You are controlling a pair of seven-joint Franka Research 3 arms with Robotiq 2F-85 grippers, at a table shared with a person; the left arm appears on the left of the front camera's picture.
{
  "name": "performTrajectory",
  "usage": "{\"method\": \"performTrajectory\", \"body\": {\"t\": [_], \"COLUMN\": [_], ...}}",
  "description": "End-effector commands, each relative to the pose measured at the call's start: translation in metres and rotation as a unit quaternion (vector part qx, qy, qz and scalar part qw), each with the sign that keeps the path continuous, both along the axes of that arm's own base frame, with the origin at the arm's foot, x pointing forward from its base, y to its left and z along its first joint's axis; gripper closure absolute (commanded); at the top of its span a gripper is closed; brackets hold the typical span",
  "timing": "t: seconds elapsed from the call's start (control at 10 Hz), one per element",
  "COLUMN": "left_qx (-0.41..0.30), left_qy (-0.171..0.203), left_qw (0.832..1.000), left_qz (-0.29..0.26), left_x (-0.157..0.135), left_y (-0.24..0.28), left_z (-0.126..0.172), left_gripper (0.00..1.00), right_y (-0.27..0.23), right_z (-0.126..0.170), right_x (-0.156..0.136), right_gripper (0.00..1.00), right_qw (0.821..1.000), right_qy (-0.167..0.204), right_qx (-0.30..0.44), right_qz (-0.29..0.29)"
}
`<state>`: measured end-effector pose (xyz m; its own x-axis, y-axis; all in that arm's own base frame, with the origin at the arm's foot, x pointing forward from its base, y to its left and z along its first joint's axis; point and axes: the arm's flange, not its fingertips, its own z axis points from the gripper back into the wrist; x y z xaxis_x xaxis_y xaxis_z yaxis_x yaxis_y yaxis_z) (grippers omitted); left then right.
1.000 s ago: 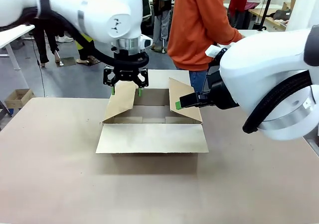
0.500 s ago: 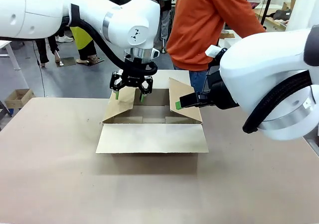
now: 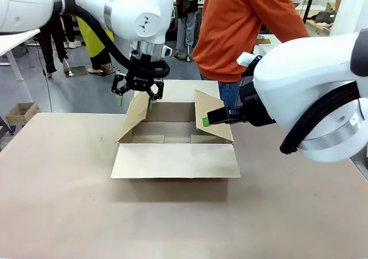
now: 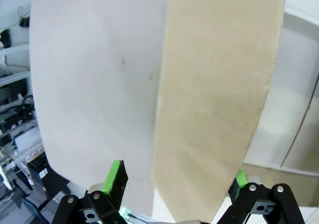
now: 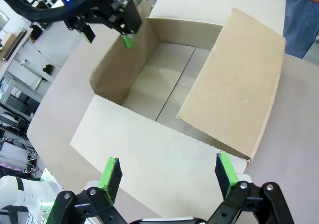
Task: Pack the gift set into the box.
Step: Place both hands on the side flaps of the Package Box and spread them outward.
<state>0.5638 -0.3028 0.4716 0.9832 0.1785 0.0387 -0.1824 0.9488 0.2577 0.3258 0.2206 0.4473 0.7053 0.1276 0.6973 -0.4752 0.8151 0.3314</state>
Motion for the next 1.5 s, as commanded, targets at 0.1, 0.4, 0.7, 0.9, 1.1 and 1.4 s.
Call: {"method": "performTrajectory", "body": {"t": [0.1,0.4,0.7,0.9,1.1,1.4], "left_qx": [-0.035,-0.076,-0.21,-0.301,-0.249,-0.249], "left_qy": [-0.015,0.0,0.01,0.033,-0.002,-0.002], "left_qw": [0.999,0.997,0.977,0.949,0.967,0.967], "left_qz": [0.022,0.026,-0.029,-0.089,-0.048,-0.048], "left_x": [-0.017,-0.018,-0.033,-0.029,-0.022,-0.022], "left_y": [0.051,0.107,0.175,0.206,0.194,0.194], "left_z": [0.01,-0.012,-0.021,-0.043,-0.028,-0.028], "left_gripper": [0.0,0.0,0.0,0.0,0.0,0.0], "right_y": [-0.001,-0.001,-0.001,-0.001,-0.001,-0.001], "right_z": [0.005,0.005,0.005,0.005,0.005,0.005], "right_x": [0.001,0.001,0.001,0.001,0.001,0.001], "right_gripper": [0.0,0.0,0.0,0.0,0.0,0.0], "right_qw": [1.0,1.0,1.0,1.0,1.0,1.0], "right_qy": [0.006,0.006,0.006,0.006,0.006,0.006], "right_qx": [0.007,0.007,0.007,0.007,0.007,0.007], "right_qz": [-0.005,-0.005,-0.005,-0.005,-0.005,-0.005]}}
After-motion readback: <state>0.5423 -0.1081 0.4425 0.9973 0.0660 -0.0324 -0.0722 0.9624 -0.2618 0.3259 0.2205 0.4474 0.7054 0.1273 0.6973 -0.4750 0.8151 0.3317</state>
